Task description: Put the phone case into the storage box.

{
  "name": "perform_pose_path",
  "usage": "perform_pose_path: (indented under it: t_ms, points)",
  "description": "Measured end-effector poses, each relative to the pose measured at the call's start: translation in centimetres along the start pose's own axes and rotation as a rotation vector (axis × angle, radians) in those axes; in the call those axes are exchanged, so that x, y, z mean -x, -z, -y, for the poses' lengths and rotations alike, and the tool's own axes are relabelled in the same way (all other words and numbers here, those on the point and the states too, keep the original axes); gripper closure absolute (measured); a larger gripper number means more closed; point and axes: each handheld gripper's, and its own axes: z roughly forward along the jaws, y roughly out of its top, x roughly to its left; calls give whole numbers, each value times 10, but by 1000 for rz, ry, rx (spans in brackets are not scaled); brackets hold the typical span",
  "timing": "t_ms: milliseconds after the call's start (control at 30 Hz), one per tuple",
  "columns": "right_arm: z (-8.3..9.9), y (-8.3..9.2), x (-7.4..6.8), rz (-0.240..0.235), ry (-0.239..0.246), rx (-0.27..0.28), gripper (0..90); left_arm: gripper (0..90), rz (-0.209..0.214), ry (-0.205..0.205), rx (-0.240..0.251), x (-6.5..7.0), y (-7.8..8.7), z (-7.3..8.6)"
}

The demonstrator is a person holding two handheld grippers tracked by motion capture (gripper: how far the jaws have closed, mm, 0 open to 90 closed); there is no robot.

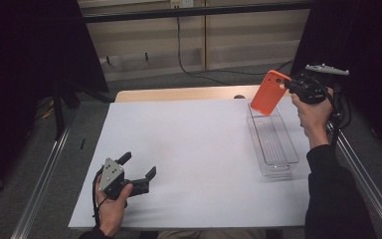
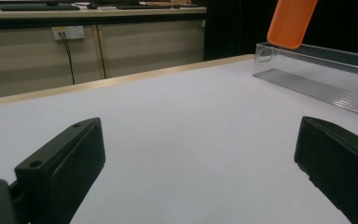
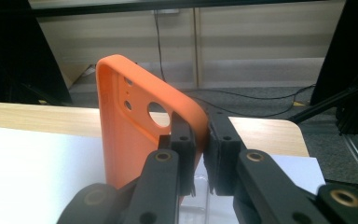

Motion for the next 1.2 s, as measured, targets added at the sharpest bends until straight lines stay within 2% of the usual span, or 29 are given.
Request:
perform_pose_path:
  t_ms: [333,500,1200]
  points:
    - [10,-15,-6,56,80,-28,824,18,5,-3,-3,-1,-1,1]
    - [13,-20,-8,73,101,-36,824,19,7,-1,-1,-1,-1,1]
    - [33,-37,-11,113,112,-68,825,21,13,-7,-5,0,-1,1]
